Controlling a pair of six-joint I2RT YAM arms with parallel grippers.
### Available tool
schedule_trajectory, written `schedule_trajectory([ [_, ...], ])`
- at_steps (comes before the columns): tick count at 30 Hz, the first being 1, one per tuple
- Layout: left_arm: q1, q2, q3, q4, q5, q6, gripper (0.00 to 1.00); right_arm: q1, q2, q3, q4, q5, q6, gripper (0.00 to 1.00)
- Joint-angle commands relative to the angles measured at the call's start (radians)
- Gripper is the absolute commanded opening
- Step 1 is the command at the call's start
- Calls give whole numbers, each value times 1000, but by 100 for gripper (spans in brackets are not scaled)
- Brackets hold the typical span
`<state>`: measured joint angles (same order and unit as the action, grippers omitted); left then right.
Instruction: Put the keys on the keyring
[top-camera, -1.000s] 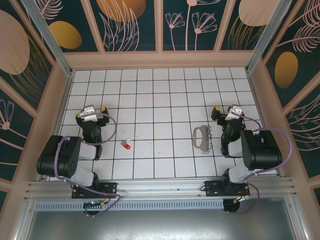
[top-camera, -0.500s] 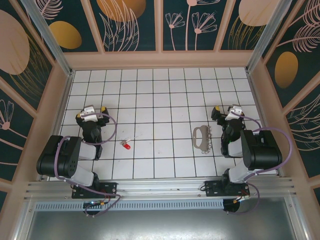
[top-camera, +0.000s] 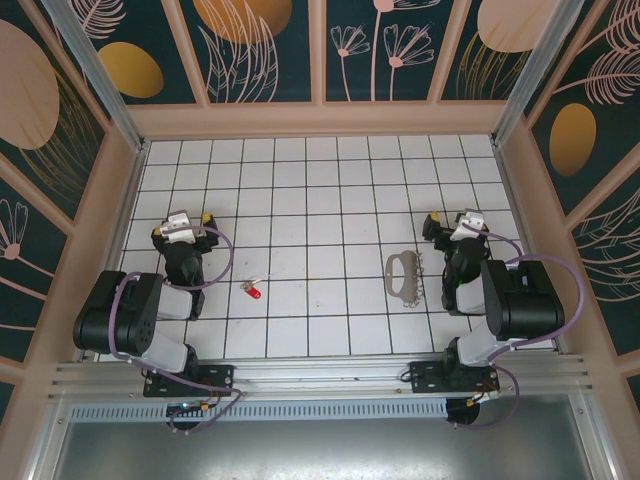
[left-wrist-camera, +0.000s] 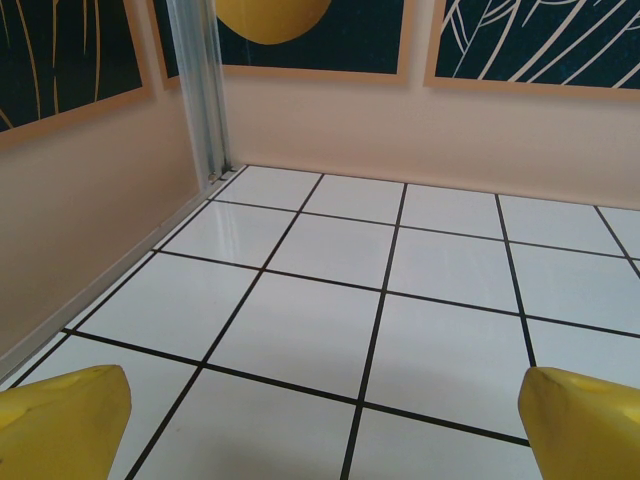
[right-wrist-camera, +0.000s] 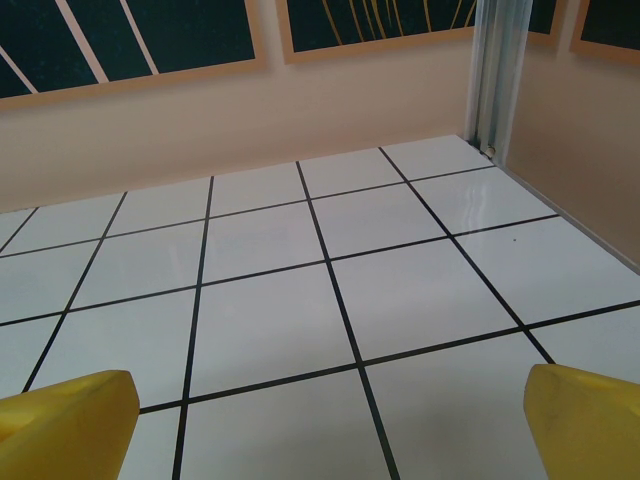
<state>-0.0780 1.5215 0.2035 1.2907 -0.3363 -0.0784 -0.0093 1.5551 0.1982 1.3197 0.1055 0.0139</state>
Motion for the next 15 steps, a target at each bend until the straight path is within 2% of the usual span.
schedule_trajectory([
  [1, 7, 2, 1, 50, 13, 9, 99, 5, 7, 4, 32, 23, 17, 99],
  [15, 7, 2, 0, 50, 13, 9, 99, 2, 8, 5, 32, 16, 19, 99],
])
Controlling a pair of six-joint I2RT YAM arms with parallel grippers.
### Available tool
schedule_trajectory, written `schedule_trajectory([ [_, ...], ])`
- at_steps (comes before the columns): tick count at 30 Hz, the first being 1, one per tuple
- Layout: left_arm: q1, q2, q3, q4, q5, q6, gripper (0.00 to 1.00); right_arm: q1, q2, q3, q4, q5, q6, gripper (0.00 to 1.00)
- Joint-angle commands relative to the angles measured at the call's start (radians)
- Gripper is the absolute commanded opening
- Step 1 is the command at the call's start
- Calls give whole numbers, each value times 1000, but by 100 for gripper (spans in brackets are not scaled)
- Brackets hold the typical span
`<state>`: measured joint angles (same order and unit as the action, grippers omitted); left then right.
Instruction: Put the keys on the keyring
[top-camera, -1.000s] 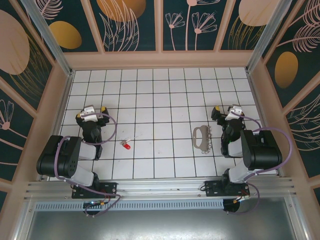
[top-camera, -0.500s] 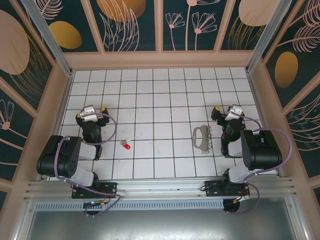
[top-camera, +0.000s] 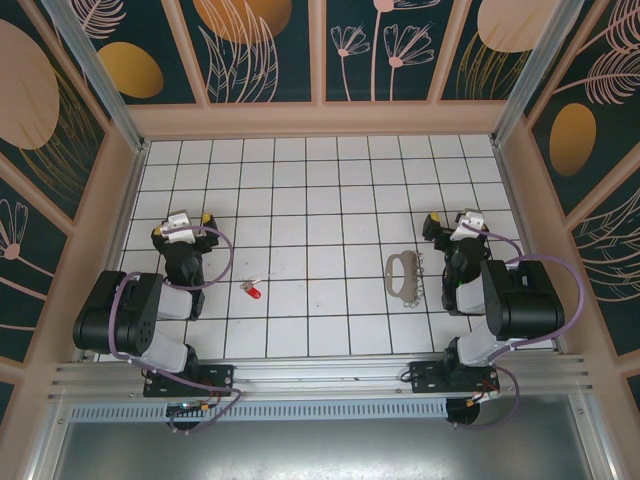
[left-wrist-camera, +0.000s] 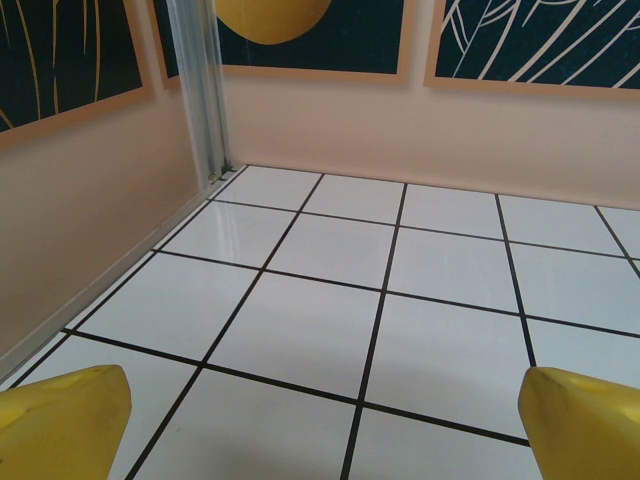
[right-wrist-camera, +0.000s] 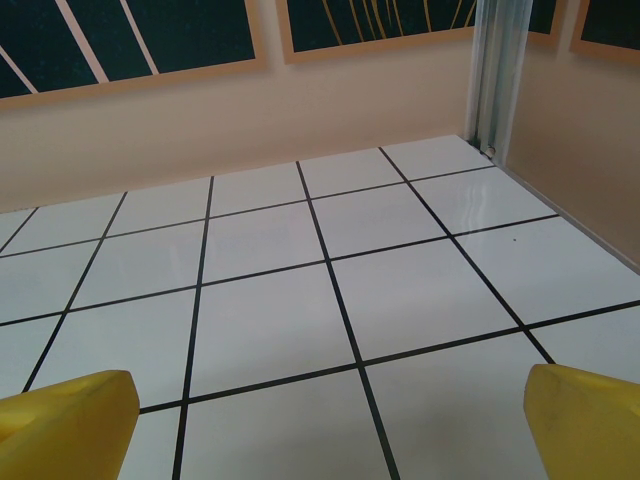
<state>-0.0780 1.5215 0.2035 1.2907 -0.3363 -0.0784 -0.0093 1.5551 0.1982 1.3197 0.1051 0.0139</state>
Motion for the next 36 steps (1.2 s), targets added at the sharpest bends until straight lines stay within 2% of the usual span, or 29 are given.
schedule_trajectory([
  [1, 7, 2, 0, 51, 13, 9, 99, 2, 8, 4, 32, 17, 19, 99],
  [36, 7, 3, 4, 44, 13, 8, 99, -13, 4, 3, 33, -16, 27, 99],
])
